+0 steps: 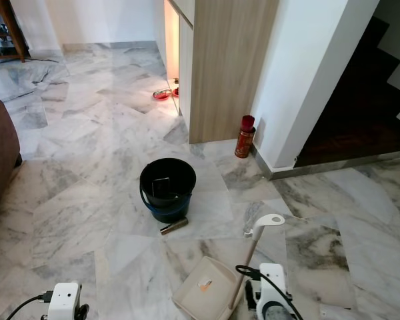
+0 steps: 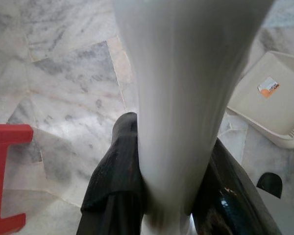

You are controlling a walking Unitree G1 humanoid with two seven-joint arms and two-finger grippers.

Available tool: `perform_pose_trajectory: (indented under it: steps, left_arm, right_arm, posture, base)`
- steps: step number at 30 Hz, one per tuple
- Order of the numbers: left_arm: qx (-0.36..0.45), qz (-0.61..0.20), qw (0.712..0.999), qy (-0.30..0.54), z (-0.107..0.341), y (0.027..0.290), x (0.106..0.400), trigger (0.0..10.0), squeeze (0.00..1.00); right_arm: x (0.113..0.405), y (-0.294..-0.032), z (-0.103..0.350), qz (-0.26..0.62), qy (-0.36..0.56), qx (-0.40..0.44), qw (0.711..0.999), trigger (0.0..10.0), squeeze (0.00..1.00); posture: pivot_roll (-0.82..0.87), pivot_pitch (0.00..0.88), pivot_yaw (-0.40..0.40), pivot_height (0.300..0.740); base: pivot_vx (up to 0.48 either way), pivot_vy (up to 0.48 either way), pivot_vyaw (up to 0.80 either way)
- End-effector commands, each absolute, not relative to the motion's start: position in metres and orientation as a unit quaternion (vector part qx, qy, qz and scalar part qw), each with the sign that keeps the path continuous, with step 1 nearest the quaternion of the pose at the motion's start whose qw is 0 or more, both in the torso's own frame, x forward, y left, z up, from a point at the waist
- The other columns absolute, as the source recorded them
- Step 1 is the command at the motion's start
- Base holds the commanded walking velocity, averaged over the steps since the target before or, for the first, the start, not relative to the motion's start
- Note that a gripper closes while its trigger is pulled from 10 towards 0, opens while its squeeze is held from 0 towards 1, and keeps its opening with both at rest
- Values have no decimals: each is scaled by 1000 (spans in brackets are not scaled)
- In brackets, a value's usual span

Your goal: Sweep floor

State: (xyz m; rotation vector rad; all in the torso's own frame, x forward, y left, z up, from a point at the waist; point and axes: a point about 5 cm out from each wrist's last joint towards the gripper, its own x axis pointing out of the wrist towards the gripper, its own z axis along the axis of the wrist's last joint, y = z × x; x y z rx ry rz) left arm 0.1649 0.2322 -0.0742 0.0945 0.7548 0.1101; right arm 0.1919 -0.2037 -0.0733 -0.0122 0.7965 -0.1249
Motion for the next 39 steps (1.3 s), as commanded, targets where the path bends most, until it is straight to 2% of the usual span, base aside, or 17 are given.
perform_pose_trajectory:
  steps: [1, 4, 10, 14, 21, 25, 28, 31, 33, 39]
  left_arm:
    - [52, 58, 935, 346, -71, 236, 164, 10000, 0]
    - [58, 65, 937, 338, -70, 238, 161, 10000, 0]
    - [87, 77, 961, 252, -48, 248, 168, 10000, 0]
    - [97, 76, 966, 228, -38, 253, 165, 10000, 0]
    - [137, 96, 973, 161, 10, 277, 151, 10000, 0]
    - [162, 108, 974, 113, 46, 281, 161, 10000, 0]
    - [169, 107, 976, 83, 61, 278, 170, 10000, 0]
    - [196, 82, 977, 17, 95, 255, 189, 10000, 0]
    - [200, 81, 976, 10, 99, 253, 191, 10000, 0]
    - [218, 35, 973, -66, 133, 224, 210, 10000, 0]
  right_arm:
    - [192, -210, -70, -73, 368, 4, 927, 10000, 0]
    - [191, -213, -69, -81, 360, 5, 929, 10000, 0]
    - [194, -223, -62, -96, 316, 17, 944, 10000, 0]
    - [194, -223, -60, -89, 305, 19, 948, 10000, 0]
    - [192, -232, -56, -97, 281, 25, 955, 10000, 0]
    - [193, -236, -54, -101, 276, 17, 956, 10000, 0]
    - [193, -237, -53, -104, 275, 11, 956, 10000, 0]
    - [198, -238, -48, -113, 255, 9, 960, 10000, 0]
    - [198, -237, -48, -113, 253, 8, 961, 10000, 0]
    - [208, -235, -37, -120, 205, 17, 971, 10000, 0]
  posture:
    - [128, 20, -91, 740]
    - [128, 20, -94, 740]
    - [134, 24, -95, 740]
    - [137, 24, -92, 740]
    - [151, 23, -92, 740]
    - [168, 21, -106, 740]
    - [169, 20, -107, 740]
    - [176, 23, -121, 740]
    - [176, 23, -121, 740]
    - [171, 45, -132, 740]
  base:
    - [0, 0, 0]
    - [0, 0, 0]
    - [0, 0, 0]
    - [0, 0, 0]
    - [0, 0, 0]
    - [0, 0, 0]
    - [0, 0, 0]
    - [0, 0, 0]
    - [0, 0, 0]
    - [0, 0, 0]
